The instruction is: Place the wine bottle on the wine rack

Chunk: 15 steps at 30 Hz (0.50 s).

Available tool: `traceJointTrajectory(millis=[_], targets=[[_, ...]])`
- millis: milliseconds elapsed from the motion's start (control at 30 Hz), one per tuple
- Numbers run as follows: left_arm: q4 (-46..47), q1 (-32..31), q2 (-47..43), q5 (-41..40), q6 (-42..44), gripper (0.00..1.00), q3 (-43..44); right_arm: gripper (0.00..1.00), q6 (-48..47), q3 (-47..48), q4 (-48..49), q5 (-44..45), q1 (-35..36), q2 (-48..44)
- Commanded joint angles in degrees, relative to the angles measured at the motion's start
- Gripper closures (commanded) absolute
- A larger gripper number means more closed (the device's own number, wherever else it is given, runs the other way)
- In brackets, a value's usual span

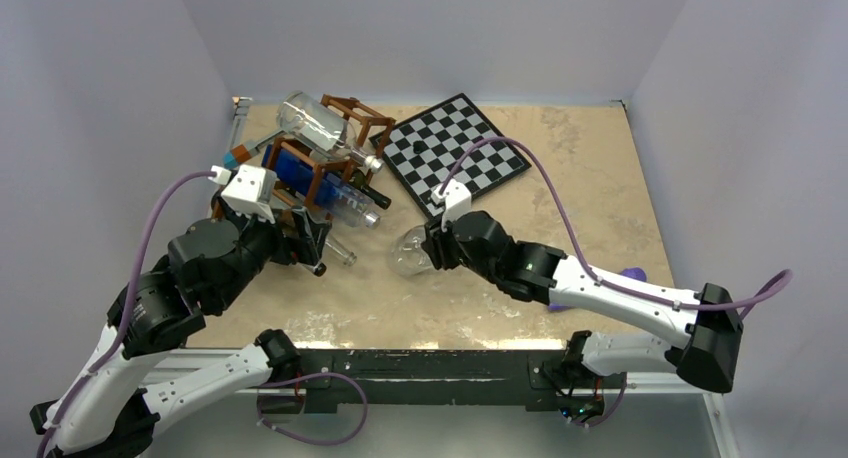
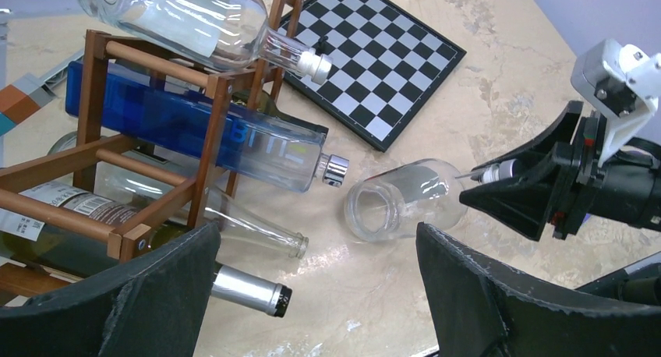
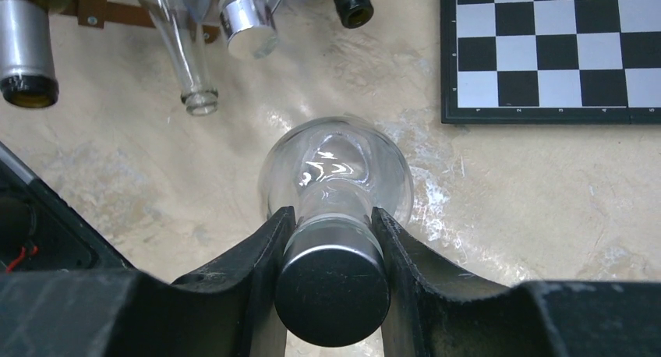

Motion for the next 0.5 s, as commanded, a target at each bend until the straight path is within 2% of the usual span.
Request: traceJointTrajectory(millis=[0, 467], targets=[[2.4, 0.1, 0.6, 0.4, 1.0, 0.01, -0.4, 1.00, -1.3, -4.9, -7.2, 3.7, 3.2, 0.7], [5.1, 0.1, -1.3, 0.9, 1.6, 0.01, -3.2, 1.00, -1.5, -10.2, -17.2, 0.8, 4.7, -6.4]])
